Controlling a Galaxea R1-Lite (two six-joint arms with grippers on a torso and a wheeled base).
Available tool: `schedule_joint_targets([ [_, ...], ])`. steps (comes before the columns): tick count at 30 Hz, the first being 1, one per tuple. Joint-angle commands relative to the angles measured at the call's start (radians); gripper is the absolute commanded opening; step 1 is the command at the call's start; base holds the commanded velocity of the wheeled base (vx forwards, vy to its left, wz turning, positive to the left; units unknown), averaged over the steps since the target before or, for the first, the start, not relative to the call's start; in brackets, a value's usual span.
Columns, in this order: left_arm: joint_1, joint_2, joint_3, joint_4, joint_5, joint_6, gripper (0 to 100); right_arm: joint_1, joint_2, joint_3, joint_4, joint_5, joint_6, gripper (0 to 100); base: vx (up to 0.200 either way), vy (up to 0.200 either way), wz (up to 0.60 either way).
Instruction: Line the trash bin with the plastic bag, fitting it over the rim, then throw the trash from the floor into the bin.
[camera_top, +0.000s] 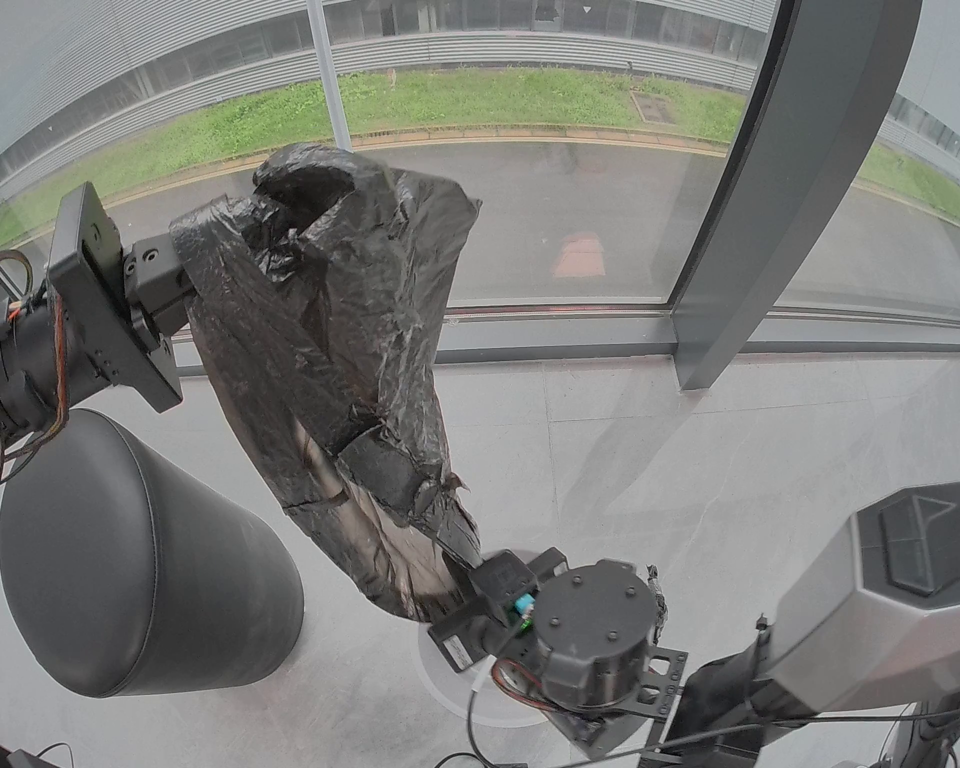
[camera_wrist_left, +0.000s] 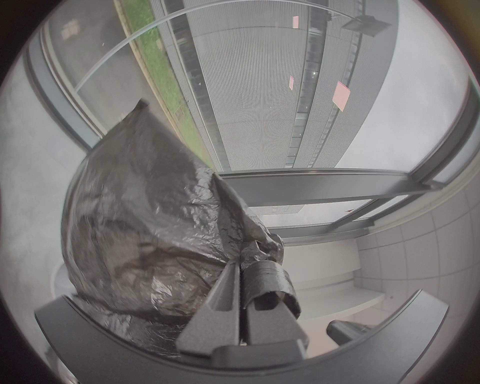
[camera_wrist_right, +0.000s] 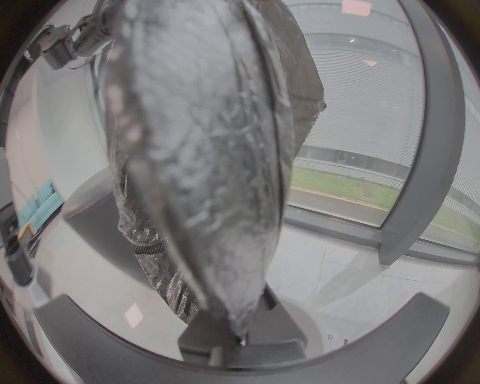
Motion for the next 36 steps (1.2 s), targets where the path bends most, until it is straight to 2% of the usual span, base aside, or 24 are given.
schedule_joint_targets([
  [1, 0.131, 0.009, 0.125, -0.076, 0.003, 0.180, 0, 0.013, -0.314, 0.274, 0.185, 0.182, 0.044, 0, 0.000, 0.000, 0.00],
  [6, 0.154, 0.010, 0.241, -0.092, 0.004, 0.391, 0, -0.015, -0.509, 0.340, 0.453, 0.393, 0.072, 0, 0.000, 0.000, 0.00],
  [7, 0.154, 0.007, 0.284, -0.092, 0.004, 0.469, 0, -0.055, -0.570, 0.331, 0.581, 0.474, 0.072, 0, 0.000, 0.000, 0.00],
  [8, 0.152, 0.006, 0.306, -0.092, 0.003, 0.512, 0, -0.076, -0.606, 0.320, 0.659, 0.523, 0.070, 0, 0.000, 0.000, 0.00],
  [9, 0.152, 0.006, 0.309, -0.092, 0.003, 0.519, 0, -0.079, -0.612, 0.317, 0.673, 0.528, 0.069, 0, 0.000, 0.000, 0.00],
  [10, 0.152, 0.001, 0.347, -0.084, 0.001, 0.612, 0, -0.111, -0.673, 0.261, 0.854, 0.598, 0.061, 0, 0.000, 0.000, 0.00],
  [11, 0.152, 0.001, 0.358, -0.083, 0.001, 0.641, 0, -0.121, -0.685, 0.236, 0.918, 0.600, 0.056, 0, 0.000, 0.000, 0.00],
  [13, 0.157, -0.001, 0.389, -0.072, 0.001, 0.752, 0, -0.161, -0.704, 0.092, 1.263, 0.535, 0.027, 0, 0.000, 0.000, 0.00],
  [16, 0.157, -0.002, 0.415, -0.035, 0.004, 0.896, 0, -0.174, -0.695, -0.106, 1.687, 0.446, 0.027, 0, 0.000, 0.000, 0.00],
  [18, 0.157, -0.002, 0.428, -0.003, 0.004, 1.003, 0, -0.176, -0.689, -0.184, 1.845, 0.442, 0.027, 0, 0.000, 0.000, 0.00],
  [19, 0.157, -0.002, 0.430, 0.008, 0.003, 1.031, 0, -0.176, -0.689, -0.195, 1.868, 0.442, 0.024, 0, 0.000, 0.000, 0.00],
  [20, 0.157, -0.004, 0.438, 0.051, 0.003, 1.129, 0, -0.174, -0.695, -0.219, 1.914, 0.434, 0.015, 0, 0.000, 0.000, 0.00],
  [23, 0.149, -0.008, 0.438, 0.141, -0.002, 1.250, 0, -0.173, -0.696, -0.247, 1.937, 0.431, 0.001, 0, 0.000, 0.000, 0.00],
  [24, 0.149, -0.008, 0.438, 0.141, -0.002, 1.250, 0, -0.173, -0.696, -0.247, 1.937, 0.431, 0.001, 0, 0.000, 0.000, 0.00],
  [26, 0.121, -0.036, 0.433, 0.232, -0.002, 1.278, 0, -0.170, -0.687, -0.278, 1.987, 0.428, -0.003, 0, 0.000, 0.000, 0.00],
  [31, 0.072, -0.071, 0.422, 0.336, -0.004, 1.319, 0, -0.162, -0.662, -0.373, 2.150, 0.432, -0.023, 0, 0.000, 0.000, 0.00],
  [32, 0.039, -0.099, 0.415, 0.393, -0.004, 1.322, 0, -0.153, -0.661, -0.399, 2.190, 0.437, -0.026, 0, 0.000, 0.000, 0.00],
  [36, -0.014, -0.143, 0.382, 0.537, -0.002, 1.315, 0, -0.147, -0.659, -0.399, 2.196, 0.442, -0.025, 0, 0.000, 0.000, 0.00],
])
